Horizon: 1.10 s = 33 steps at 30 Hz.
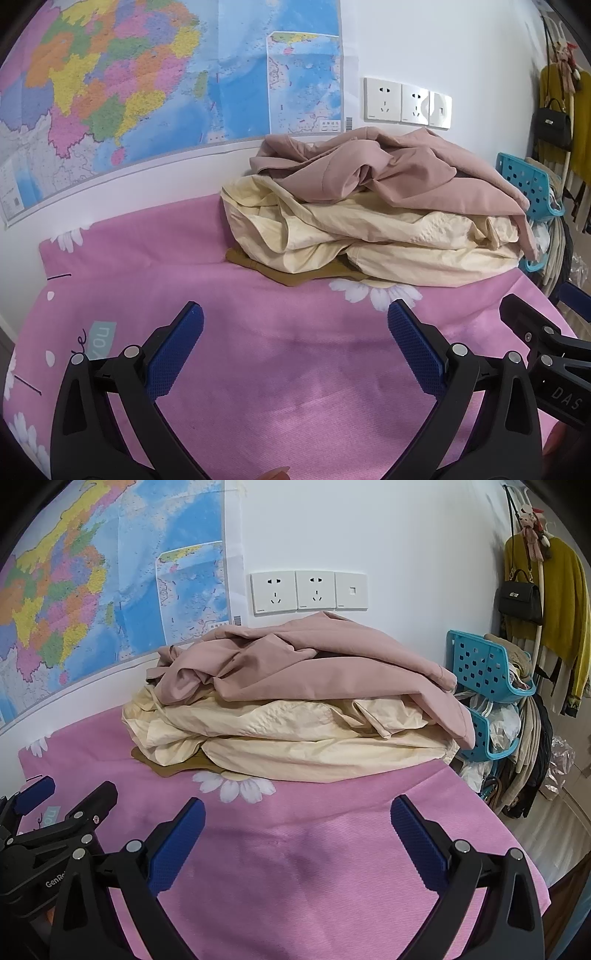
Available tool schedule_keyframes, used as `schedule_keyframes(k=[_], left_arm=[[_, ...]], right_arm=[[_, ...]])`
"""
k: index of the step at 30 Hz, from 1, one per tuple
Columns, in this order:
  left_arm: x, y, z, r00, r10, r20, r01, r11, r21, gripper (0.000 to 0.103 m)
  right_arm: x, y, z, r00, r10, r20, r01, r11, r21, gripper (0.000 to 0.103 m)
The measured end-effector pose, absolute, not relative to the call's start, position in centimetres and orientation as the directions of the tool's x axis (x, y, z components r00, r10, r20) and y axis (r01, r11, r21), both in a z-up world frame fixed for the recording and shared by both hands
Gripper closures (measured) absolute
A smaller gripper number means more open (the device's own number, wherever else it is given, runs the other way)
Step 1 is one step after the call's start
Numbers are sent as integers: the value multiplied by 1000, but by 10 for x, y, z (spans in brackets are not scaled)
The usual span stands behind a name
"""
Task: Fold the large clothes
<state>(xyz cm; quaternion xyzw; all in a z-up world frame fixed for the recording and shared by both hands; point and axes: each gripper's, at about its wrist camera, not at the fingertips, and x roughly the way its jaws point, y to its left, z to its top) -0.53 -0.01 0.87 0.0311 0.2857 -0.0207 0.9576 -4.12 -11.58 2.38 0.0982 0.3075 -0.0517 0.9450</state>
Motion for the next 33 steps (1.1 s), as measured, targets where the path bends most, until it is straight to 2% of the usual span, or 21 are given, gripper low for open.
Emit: schedule_keyframes(k=[33], left_arm=[[-5,15,2,819,5,-573,23,999,42,5]], right_arm=[[-41,-108,24,803,-31,-595,149,977,151,5]])
